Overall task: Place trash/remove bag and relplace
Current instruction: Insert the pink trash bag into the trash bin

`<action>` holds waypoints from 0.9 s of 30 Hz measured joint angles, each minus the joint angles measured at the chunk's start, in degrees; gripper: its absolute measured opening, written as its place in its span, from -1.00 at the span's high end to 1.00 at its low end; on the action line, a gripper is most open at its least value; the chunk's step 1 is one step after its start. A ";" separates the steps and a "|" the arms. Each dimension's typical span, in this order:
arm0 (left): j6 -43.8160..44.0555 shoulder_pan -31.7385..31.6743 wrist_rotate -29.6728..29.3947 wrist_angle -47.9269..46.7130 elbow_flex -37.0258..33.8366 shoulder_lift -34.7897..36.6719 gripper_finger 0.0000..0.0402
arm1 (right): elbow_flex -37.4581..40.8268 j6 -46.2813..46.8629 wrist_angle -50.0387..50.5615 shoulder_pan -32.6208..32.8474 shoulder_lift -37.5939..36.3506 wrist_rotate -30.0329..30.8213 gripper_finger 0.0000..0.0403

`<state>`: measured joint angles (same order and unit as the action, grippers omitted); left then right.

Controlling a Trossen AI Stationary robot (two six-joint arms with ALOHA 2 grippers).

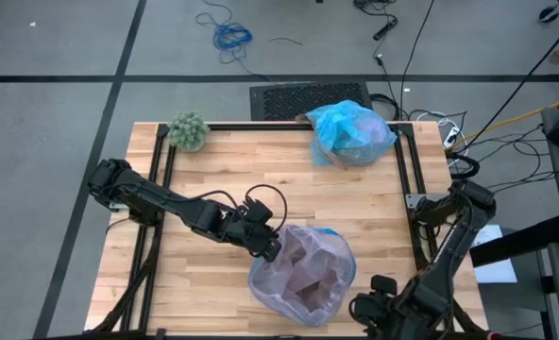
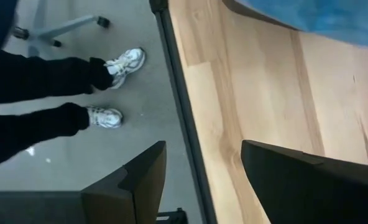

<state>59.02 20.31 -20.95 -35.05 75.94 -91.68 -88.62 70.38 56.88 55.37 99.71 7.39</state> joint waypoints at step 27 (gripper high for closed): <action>-2.95 -0.04 7.11 3.31 0.07 0.00 0.97 | 0.26 -5.01 12.29 -17.19 -18.86 26.79 1.00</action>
<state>56.07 20.27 -13.84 -31.75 76.01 -91.68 -88.35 65.37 69.17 38.17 80.86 34.18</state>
